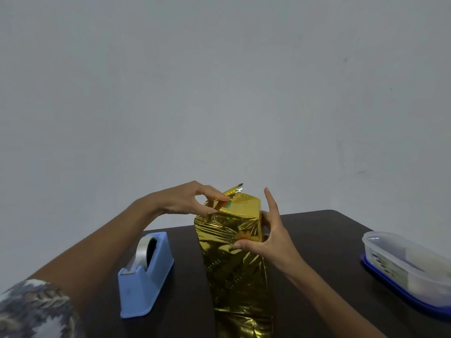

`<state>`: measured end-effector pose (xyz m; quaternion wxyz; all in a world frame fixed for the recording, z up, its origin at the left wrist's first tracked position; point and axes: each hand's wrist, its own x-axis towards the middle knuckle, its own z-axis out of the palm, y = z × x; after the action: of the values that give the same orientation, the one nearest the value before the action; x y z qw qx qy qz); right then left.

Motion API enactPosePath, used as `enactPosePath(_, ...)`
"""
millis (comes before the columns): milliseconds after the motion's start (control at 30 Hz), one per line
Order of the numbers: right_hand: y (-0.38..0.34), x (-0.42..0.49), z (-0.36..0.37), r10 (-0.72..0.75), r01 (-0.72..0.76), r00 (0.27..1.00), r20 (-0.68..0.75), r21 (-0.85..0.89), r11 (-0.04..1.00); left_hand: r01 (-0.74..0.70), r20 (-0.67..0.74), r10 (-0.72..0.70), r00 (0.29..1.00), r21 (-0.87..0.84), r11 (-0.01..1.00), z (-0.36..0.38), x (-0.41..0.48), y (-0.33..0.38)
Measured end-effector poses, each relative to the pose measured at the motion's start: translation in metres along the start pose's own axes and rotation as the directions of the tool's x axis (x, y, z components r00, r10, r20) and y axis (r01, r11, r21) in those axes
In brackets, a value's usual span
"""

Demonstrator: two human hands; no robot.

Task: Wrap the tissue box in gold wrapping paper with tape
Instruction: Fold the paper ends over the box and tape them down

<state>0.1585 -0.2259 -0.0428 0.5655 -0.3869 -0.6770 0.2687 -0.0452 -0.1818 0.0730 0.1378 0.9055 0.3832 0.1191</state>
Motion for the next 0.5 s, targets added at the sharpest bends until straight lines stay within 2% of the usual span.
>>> enactPosePath(100, 0.002, -0.001, -0.002, 0.017, -0.018, 0.999, 0.045, 0.01, 1.0, 0.007, -0.024, -0.007, 1.0, 0.017, 1.0, 0.005, -0.001, 0.0)
enactPosePath(200, 0.003, 0.0, -0.009, 0.026, -0.035, 0.981, 0.192, 0.045, 0.998, -0.001, -0.051, 0.0, 0.999, -0.014, 1.0, 0.01, -0.003, -0.001)
enactPosePath(233, 0.002, 0.004, -0.011, 0.048, -0.067, 0.979, 0.198, 0.093, 0.993, -0.002, -0.06, 0.0, 0.998, -0.019, 1.0, 0.011, -0.004, -0.001)
enactPosePath(300, -0.008, 0.011, -0.015, 0.102, -0.121, 0.987, 0.127, 0.154, 0.981, 0.006, -0.076, -0.007, 0.997, -0.013, 1.0, 0.014, -0.006, -0.003)
enactPosePath(400, -0.034, 0.012, -0.014, -0.039, 0.04, 0.999, -0.007, 0.015, 0.999, 0.017, -0.096, -0.015, 0.995, 0.025, 1.0, 0.021, -0.007, -0.005)
enactPosePath(500, -0.054, 0.025, -0.011, -0.101, 0.104, 0.994, 0.033, -0.094, 0.99, 0.002, -0.148, -0.001, 0.989, 0.002, 1.0, 0.029, -0.004, -0.006)
